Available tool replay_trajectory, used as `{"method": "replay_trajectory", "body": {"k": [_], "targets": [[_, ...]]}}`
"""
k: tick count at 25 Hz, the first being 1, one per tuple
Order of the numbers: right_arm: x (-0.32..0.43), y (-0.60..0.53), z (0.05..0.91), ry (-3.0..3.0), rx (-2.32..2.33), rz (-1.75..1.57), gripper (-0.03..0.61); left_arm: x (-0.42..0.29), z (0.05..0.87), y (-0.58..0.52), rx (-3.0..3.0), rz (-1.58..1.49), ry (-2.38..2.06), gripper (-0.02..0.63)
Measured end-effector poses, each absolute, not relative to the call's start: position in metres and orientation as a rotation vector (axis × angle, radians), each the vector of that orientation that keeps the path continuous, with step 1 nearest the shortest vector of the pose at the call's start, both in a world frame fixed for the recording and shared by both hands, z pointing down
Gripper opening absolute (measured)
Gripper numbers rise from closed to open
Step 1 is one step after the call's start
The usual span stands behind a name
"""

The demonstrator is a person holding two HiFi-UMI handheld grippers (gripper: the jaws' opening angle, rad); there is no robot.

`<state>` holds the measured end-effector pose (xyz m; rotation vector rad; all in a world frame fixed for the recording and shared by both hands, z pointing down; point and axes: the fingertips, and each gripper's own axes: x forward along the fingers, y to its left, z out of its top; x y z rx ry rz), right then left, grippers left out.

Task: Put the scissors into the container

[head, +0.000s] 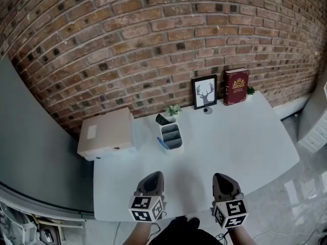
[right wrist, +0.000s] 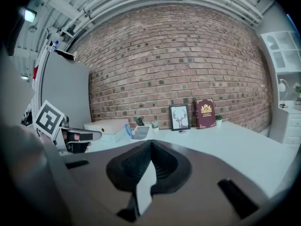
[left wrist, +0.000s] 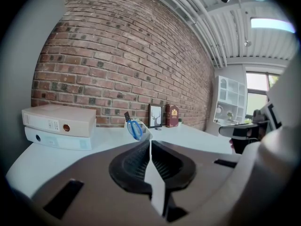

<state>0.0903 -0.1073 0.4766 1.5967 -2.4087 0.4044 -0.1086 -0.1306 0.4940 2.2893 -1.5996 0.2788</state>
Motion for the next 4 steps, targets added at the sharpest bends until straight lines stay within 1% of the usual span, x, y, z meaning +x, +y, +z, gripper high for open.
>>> {"method": "replay_trajectory", "body": {"k": [4], "targets": [[0.0904,-0.1082,0.4741,-2.419,1.616,0.382,0.000,-0.1100,0.4939,-0.1309,2.293,0.279,-1.600,0.018]]}}
